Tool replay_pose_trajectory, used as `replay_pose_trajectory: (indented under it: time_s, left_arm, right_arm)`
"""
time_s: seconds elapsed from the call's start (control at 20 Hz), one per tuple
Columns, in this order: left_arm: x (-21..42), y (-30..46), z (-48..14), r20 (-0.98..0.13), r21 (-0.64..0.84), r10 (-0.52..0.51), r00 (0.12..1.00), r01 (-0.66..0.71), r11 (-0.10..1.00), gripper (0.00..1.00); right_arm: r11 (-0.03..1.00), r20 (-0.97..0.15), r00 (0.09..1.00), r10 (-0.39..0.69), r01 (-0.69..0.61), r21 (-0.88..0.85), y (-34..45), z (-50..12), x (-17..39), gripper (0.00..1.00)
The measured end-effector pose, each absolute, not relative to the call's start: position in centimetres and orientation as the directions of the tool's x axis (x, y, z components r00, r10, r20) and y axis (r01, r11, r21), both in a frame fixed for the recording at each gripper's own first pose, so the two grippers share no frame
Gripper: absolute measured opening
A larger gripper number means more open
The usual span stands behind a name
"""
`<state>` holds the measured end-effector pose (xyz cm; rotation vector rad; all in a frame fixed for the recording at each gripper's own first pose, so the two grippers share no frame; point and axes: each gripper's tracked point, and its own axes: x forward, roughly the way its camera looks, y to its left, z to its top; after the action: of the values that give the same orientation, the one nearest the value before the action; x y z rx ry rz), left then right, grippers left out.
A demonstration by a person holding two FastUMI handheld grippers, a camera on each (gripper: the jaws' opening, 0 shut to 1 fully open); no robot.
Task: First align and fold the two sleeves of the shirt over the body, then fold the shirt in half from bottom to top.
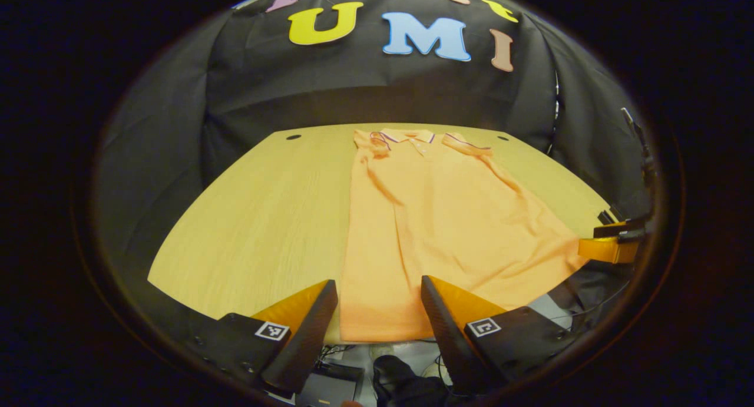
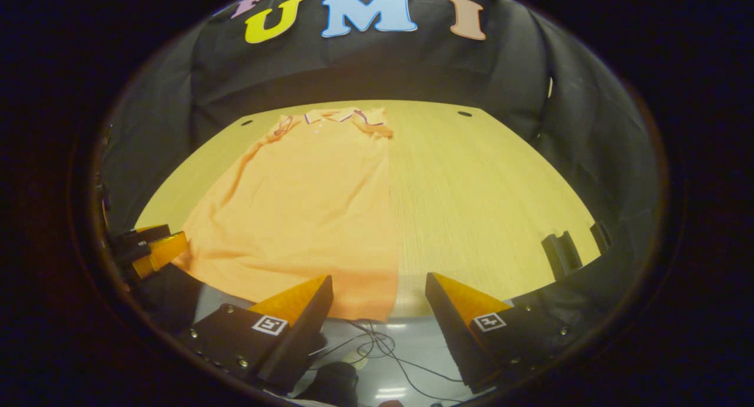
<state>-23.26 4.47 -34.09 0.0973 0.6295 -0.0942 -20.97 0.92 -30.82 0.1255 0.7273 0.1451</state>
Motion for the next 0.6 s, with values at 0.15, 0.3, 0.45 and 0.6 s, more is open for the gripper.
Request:
replay_pose_trajectory:
  time_s: [0.15,0.3,0.45,0.6]
  left_arm:
    - [-23.5,4.2,-35.2,-0.606,0.055,-0.055,0.794,0.110,0.992,0.94]
    - [-23.3,3.8,-35.4,-0.605,0.070,-0.047,0.795,0.112,0.991,0.95]
    - [-23.4,3.3,-35.6,-0.606,0.086,-0.052,0.794,0.131,0.988,0.95]
    - [-23.0,2.8,-35.2,-0.607,0.081,-0.045,0.793,0.118,0.990,0.90]
  right_arm:
    - [0.979,-0.666,0.722,0.187,-0.085,0.183,1.4,-31.7,-21.0,0.98]
    - [0.978,-0.666,0.720,0.195,-0.096,0.183,1.7,-32.0,-21.3,0.98]
    - [0.979,-0.670,0.715,0.201,-0.115,0.171,1.9,-32.2,-21.4,0.98]
    - [0.977,-0.661,0.720,0.210,-0.136,0.162,2.7,-32.3,-21.0,0.96]
